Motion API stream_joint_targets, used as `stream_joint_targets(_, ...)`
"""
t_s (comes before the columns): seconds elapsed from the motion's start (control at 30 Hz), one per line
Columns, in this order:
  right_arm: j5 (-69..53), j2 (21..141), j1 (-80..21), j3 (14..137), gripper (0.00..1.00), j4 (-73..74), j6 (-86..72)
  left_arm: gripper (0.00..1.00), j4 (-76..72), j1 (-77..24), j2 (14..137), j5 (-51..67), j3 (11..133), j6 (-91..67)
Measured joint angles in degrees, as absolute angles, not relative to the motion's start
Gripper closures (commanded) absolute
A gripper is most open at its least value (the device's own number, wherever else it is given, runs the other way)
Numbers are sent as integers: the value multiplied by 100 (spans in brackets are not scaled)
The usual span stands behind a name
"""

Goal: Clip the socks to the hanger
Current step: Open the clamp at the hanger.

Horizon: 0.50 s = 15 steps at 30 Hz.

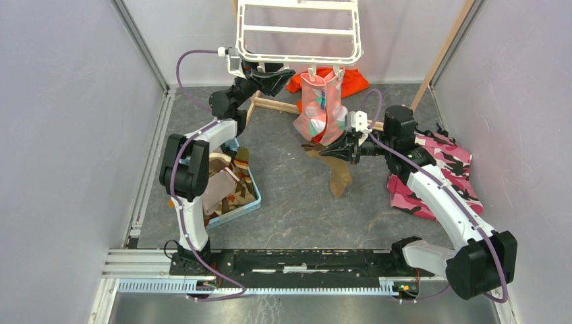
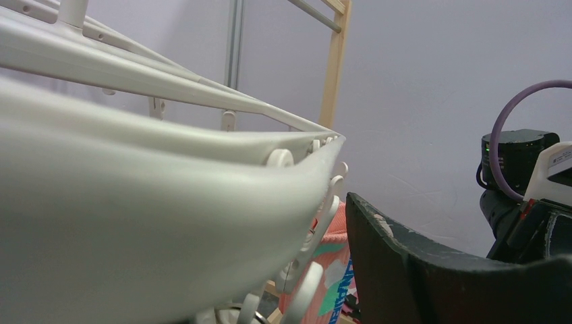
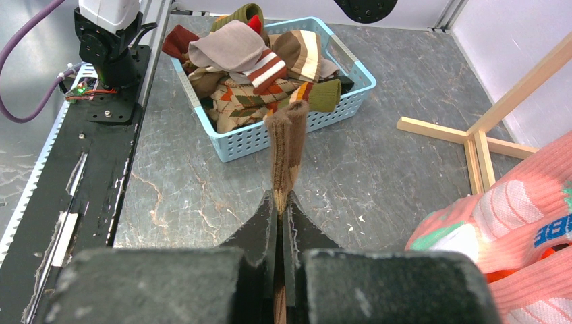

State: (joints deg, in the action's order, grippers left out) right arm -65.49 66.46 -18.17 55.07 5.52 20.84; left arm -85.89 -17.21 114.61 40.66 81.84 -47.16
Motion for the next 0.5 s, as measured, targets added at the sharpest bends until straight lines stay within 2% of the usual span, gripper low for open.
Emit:
stream_joint_targets(0.13,-6547,6646,-1809,5507,100,550,2086,29,-8589,-1721,11461,4069,8221,-4735)
stream_joint_targets(0.27,-6549,6646,-1809,5507,100,550,2086,33,-8589,-1721,11461,4069,8263,-4751)
stream_joint_targets(0.37,-6549,6646,-1809,5507,100,552,2086,40,-8586,-1721,11461,4069,8270,-4775)
stream_joint_targets(0.47,-6549,6646,-1809,5507,100,550,2086,56,-8586,-1721,11461,4073,8278,-4799)
stream_joint_targets(0.5,-6547,6646,-1809,5507,100,550,2084,64,-8586,-1721,11461,4075,8285,-4814)
